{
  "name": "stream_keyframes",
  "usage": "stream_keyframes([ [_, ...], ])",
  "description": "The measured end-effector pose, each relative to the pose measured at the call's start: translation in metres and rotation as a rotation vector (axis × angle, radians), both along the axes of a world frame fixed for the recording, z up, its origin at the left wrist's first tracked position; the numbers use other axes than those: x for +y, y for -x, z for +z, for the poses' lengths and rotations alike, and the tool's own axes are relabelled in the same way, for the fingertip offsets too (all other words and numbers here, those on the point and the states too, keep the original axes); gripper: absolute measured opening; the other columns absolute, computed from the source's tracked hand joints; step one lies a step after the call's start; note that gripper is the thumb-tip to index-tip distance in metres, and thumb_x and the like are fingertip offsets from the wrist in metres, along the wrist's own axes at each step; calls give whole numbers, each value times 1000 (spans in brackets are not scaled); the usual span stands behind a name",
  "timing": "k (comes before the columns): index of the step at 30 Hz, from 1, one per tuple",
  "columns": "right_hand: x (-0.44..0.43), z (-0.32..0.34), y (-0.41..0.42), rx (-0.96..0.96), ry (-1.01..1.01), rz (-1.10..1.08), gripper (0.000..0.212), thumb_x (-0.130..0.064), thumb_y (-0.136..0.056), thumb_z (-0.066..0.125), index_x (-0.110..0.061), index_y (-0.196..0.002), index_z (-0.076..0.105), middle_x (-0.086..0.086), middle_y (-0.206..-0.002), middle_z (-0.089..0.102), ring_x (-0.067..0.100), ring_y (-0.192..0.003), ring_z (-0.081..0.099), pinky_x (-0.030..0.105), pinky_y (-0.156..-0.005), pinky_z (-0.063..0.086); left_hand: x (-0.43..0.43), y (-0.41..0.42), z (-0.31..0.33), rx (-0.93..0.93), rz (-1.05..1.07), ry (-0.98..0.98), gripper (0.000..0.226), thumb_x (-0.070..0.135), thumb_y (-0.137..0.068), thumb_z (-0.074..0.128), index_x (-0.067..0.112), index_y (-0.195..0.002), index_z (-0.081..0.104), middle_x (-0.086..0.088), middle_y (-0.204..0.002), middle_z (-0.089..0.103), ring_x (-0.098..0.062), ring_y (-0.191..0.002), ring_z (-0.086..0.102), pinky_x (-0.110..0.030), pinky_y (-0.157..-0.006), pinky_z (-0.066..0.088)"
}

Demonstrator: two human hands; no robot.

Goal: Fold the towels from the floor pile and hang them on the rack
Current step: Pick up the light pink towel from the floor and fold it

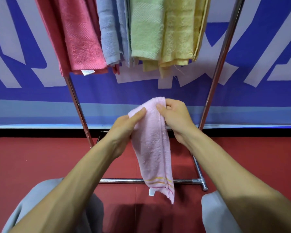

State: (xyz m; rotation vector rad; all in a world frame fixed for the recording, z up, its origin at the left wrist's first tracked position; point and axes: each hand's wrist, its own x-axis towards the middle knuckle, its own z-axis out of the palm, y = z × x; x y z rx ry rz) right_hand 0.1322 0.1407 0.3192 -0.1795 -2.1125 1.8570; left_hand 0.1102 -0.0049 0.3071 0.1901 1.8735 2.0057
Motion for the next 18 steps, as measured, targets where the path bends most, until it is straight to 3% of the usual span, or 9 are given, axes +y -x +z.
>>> stream_keyframes([
  [4, 13, 5, -2, -68, 152, -91, 19, -5, -95, 52, 6, -97, 67, 17, -92, 71, 21, -78, 64, 36, -73, 56, 4, -3, -10, 134, -22, 172, 24, 25, -85, 69, 5, -98, 72, -9, -99, 74, -20, -89, 67, -37, -88, 52],
  [6, 20, 6, -4, -99, 235, -104, 19, -5, -95, 53, 5, -100, 67, 18, -97, 71, 23, -83, 67, 41, -81, 56, 8, -6, -13, 191, -2, 138, 20, 20, -87, 68, 3, -96, 71, -10, -97, 74, -17, -83, 65, -35, -82, 52],
  [9, 25, 3, -8, -110, 355, -107, 18, -10, -94, 57, 1, -101, 68, 13, -93, 72, 20, -80, 70, 32, -74, 59, 16, -9, -11, 273, 8, 37, 14, 17, -91, 61, 8, -98, 71, -5, -93, 74, -12, -80, 66, -25, -72, 53],
  [12, 27, 0, -18, -105, 263, -16, 18, -13, -89, 65, -1, -102, 70, 12, -96, 74, 21, -85, 71, 30, -75, 57, 19, -9, -7, 304, 0, -21, 19, 16, -95, 55, 7, -104, 69, -9, -100, 74, -16, -87, 69, -26, -73, 55],
  [14, 27, -3, -27, -99, 185, -32, 17, -3, -86, 65, 0, -103, 69, 16, -98, 73, 22, -86, 71, 29, -76, 57, 18, -10, -3, 296, 6, -43, 21, 16, -96, 52, 5, -105, 68, -11, -101, 74, -17, -88, 69, -26, -74, 55],
  [18, 27, 0, -40, -121, 140, -102, 13, 4, -83, 65, 2, -95, 69, 21, -97, 72, 25, -83, 68, 34, -78, 56, 18, -14, 8, 354, -16, 31, 19, 18, -96, 53, 13, -94, 71, 3, -85, 75, -5, -77, 68, -19, -66, 51],
])
